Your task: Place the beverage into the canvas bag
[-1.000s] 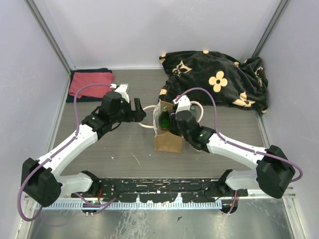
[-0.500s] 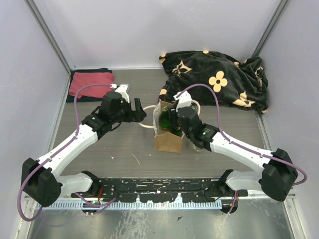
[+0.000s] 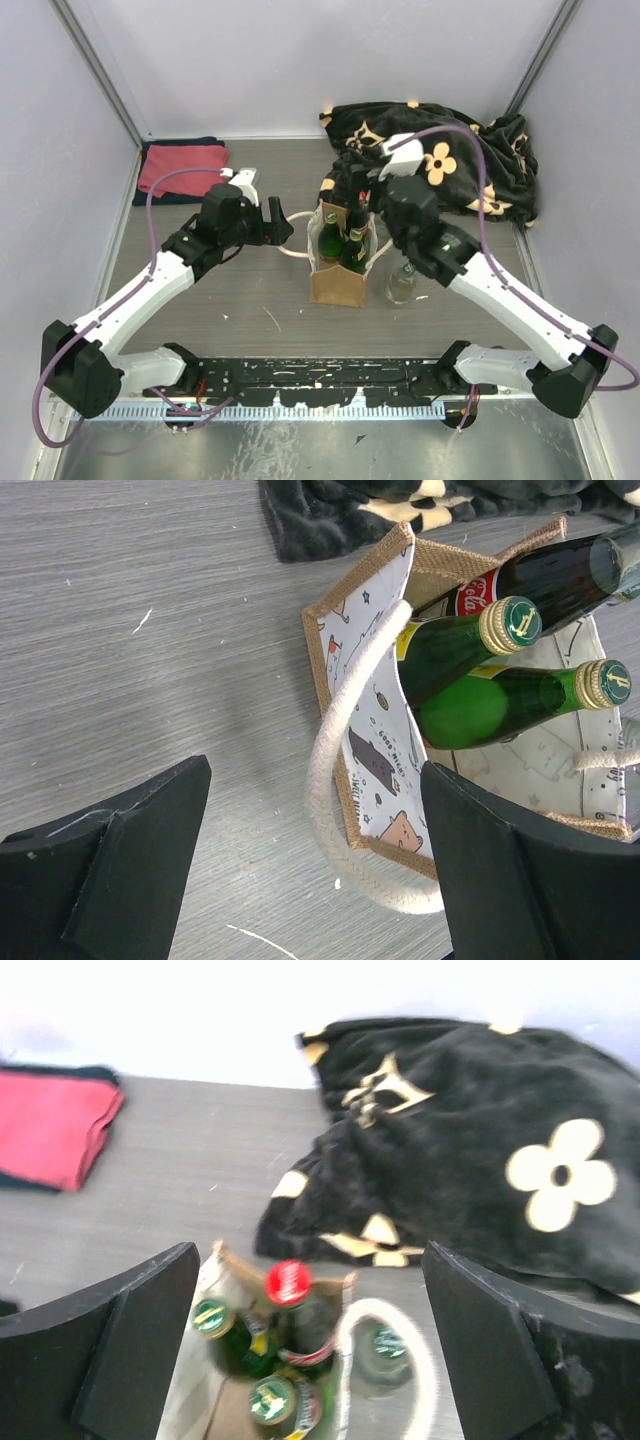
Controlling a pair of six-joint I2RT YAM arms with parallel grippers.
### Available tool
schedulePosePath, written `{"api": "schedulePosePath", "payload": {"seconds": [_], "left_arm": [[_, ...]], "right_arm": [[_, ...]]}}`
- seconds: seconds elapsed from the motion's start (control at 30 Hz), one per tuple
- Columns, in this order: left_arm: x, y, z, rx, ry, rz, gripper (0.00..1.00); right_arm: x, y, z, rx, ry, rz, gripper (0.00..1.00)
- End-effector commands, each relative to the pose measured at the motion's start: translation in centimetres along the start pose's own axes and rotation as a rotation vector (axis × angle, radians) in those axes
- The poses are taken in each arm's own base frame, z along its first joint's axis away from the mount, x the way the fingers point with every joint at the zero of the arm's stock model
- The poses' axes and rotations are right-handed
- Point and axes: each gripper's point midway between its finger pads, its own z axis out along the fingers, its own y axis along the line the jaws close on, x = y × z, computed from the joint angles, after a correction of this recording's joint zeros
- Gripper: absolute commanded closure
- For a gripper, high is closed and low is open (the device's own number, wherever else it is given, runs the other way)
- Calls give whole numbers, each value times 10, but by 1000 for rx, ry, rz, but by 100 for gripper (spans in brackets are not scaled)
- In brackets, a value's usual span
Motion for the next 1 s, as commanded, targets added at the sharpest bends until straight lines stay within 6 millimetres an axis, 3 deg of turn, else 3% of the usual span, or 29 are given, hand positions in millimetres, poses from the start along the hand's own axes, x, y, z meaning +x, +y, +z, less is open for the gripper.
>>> {"api": "schedulePosePath", "payload": {"seconds": [0.0, 0.17, 0.27, 0.43, 0.6, 0.77, 0.97], "left_arm": [[-14, -6, -10, 23, -46, 14, 7], [-13, -5, -16, 20, -50, 25, 7], [-13, -5, -19, 22, -51, 35, 7], [-10, -4, -20, 22, -49, 37, 6], [-6, -3, -21, 26, -44, 36, 6], [-4, -3, -19, 29, -37, 33, 6], [-3, -4, -19, 33, -36, 35, 7]], "right_arm": [[-23, -58, -12, 129, 33, -33, 0], [-10, -138, -32, 307, 21, 72, 0], [12, -159, -45, 342, 48, 128, 0], [66, -154, -59, 316, 149, 204, 0], [99, -153, -77, 310, 167, 283, 1], [119, -148, -84, 296, 220, 306, 5], [120, -134, -80, 237, 253, 310, 10]]}}
